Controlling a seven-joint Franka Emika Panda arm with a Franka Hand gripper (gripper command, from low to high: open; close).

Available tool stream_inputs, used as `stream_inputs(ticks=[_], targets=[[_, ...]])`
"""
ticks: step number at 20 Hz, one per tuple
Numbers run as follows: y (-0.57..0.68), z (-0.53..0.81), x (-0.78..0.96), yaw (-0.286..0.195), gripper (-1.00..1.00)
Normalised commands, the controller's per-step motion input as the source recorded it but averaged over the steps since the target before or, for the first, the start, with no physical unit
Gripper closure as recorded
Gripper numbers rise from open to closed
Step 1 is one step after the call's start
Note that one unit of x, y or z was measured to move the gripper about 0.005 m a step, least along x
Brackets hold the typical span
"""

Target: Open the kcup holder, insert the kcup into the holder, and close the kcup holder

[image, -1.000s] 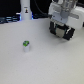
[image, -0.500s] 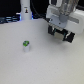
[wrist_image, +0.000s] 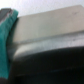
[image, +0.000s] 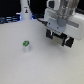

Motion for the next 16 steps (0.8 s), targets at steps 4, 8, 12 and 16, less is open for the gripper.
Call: stream_inputs(ticks=[4, 8, 12, 16], targets=[[-0.02, 0.30, 0.33, -0.089, -1.00], [-0.04, 0.33, 0.23, -0.092, -1.00], [-0.08, 0.33, 0.19, -0.107, -1.00], [-0.36, 0.37, 0.03, -0.176, -1.00]])
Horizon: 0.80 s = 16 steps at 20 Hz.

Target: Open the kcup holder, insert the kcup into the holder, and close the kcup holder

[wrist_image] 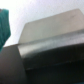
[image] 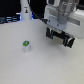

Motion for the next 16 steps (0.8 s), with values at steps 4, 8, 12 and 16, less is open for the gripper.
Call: stream_inputs(ticks=[4, 8, 12, 16], targets=[[-0.44, 0.35, -0.08, -0.240, -1.00], [-0.42, 0.25, -0.14, -0.270, -1.00], [-0.40, 0.18, -0.26, -0.262, -1.00], [-0.39, 0.09, -0.31, -0.263, -1.00]])
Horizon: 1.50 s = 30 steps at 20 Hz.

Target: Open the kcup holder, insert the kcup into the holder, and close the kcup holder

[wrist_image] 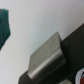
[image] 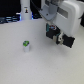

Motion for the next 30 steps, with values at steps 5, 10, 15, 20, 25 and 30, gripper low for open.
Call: stream_inputs(ticks=[5, 10, 15, 20, 25, 30], targets=[[-0.42, 0.05, -0.33, -0.257, -1.00], [-0.44, 0.01, -0.31, -0.250, -1.00], [-0.46, 0.00, -0.32, -0.243, -1.00], [-0.46, -0.01, -0.34, -0.229, -1.00], [-0.45, -0.12, -0.39, -0.231, -1.00], [-0.47, -0.29, -0.38, -0.228, -1.00]])
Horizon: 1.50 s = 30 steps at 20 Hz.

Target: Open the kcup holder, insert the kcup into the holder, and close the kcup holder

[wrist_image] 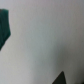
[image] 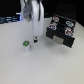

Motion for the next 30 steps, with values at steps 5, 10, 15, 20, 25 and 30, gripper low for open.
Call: stream_inputs(ticks=[5, 10, 15, 20, 25, 30], targets=[[-0.48, -0.43, -0.39, -0.234, -1.00], [-0.49, -0.48, -0.35, -0.235, -1.00], [-0.32, -0.47, -0.24, -0.216, -1.00], [-0.06, -0.37, -0.05, -0.156, -1.00], [-0.02, -0.27, 0.04, -0.166, -1.00], [0.00, -0.07, 0.14, -0.180, -1.00]])
